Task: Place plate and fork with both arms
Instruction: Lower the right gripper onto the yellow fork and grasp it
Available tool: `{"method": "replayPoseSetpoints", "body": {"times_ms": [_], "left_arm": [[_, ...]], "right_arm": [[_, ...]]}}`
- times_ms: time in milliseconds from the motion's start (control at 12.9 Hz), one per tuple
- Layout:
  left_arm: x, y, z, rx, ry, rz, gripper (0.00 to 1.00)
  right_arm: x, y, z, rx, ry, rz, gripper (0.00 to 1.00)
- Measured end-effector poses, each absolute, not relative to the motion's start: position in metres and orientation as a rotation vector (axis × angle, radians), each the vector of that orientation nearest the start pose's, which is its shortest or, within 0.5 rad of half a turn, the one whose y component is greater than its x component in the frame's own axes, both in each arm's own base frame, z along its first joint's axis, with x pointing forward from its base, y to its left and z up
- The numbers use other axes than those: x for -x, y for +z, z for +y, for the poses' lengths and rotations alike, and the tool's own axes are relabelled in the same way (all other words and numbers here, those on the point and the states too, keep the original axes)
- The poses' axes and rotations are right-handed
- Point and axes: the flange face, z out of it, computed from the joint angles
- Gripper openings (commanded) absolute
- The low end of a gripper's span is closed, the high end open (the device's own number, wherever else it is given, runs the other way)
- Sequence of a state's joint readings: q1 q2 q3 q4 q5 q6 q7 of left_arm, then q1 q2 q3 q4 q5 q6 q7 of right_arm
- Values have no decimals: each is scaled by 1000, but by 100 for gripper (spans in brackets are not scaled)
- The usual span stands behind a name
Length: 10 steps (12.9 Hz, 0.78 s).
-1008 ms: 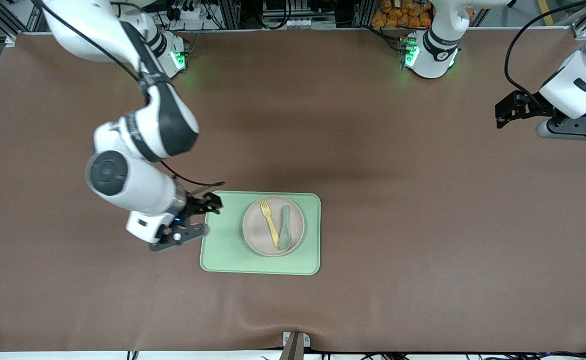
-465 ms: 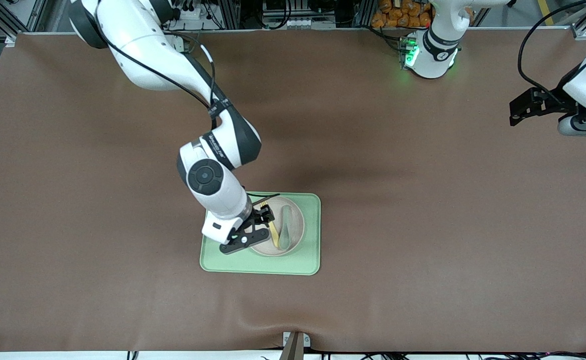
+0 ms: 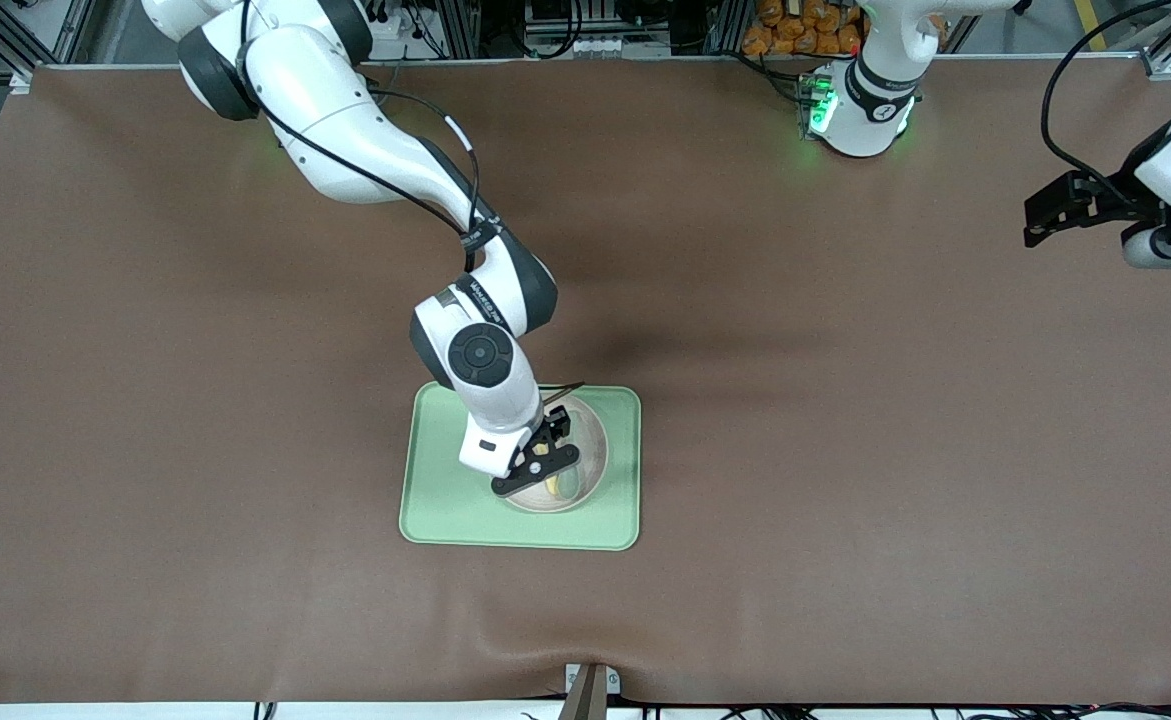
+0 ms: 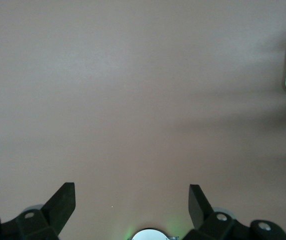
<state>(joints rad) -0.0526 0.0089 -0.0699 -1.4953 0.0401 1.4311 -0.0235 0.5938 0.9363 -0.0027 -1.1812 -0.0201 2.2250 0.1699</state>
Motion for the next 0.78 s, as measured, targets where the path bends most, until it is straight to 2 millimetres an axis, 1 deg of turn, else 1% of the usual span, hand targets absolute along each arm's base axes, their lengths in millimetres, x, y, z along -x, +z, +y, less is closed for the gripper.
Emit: {"method": "replayPoseSetpoints", "body": {"times_ms": [78,155,310,543,775], "left_arm": [[-536,645,-70,3089,114,168,100],[-533,648,-75,3087,117,181,100],[-529,653,-74,3087,112,178,100],[-529,653,-71,3088,114,169,100],[-528,653,-73,3087,115,175,100]], "right_arm": [[-640,225,433,3042,-160,-678,55],[-639,223,434,3044,-156,-681,54],[-639,221,432,3049,-151,-681,54],[-638,213,429,3070,-136,-702,54],[-636,209,428,3074,-124,-706,54]]}}
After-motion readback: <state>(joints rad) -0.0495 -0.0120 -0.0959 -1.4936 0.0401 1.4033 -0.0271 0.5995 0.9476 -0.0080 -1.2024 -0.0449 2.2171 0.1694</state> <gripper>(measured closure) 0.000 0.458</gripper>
